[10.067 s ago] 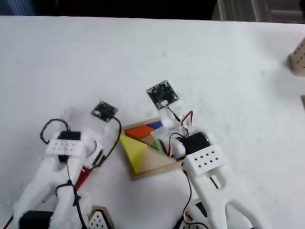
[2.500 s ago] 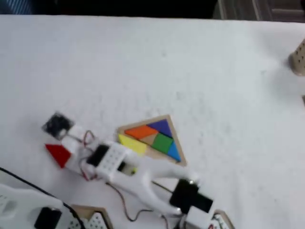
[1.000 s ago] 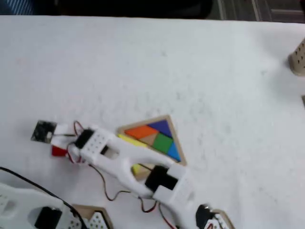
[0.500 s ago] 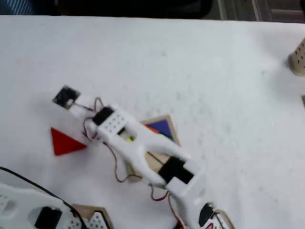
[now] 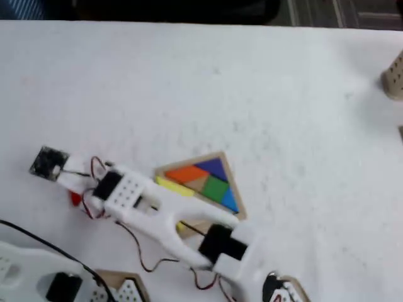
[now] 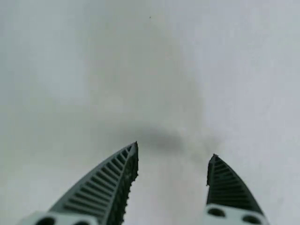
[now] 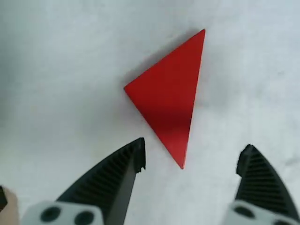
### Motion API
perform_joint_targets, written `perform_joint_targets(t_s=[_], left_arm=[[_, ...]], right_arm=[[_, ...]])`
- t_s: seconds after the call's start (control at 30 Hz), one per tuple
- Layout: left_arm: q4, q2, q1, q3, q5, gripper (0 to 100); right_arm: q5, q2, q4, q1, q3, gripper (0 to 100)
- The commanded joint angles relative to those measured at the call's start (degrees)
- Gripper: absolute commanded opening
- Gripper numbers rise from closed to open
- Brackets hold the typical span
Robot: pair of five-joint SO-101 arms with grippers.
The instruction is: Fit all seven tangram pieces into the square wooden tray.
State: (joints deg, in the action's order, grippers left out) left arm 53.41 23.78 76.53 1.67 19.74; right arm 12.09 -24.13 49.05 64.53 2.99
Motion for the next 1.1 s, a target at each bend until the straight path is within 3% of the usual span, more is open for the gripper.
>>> perform_joint_targets(t_s=[0.0,0.33,0.63,0.93,1.07], left_arm=[[-1.58,-0.57,-0.04,0.44,0.26,2],[-1.58,-0.48,0.13,0.35,0.26,2],[-0.44,-0.57,-1.89,-2.73,0.35,2],[15.82,-4.0,-11.65,-4.31,0.09,2],[16.18,-10.95,-13.67,-10.99,-4.22,2]], right_arm=[[-1.05,-1.19,-4.88,-0.13,2.64,31.7],[-1.14,-8.66,-7.43,-1.19,7.12,31.6],[-1.58,-15.69,2.59,-1.71,18.99,31.5],[-1.58,-16.04,2.59,-2.07,19.87,31.5],[-1.76,-13.85,4.53,-2.07,19.78,31.5]])
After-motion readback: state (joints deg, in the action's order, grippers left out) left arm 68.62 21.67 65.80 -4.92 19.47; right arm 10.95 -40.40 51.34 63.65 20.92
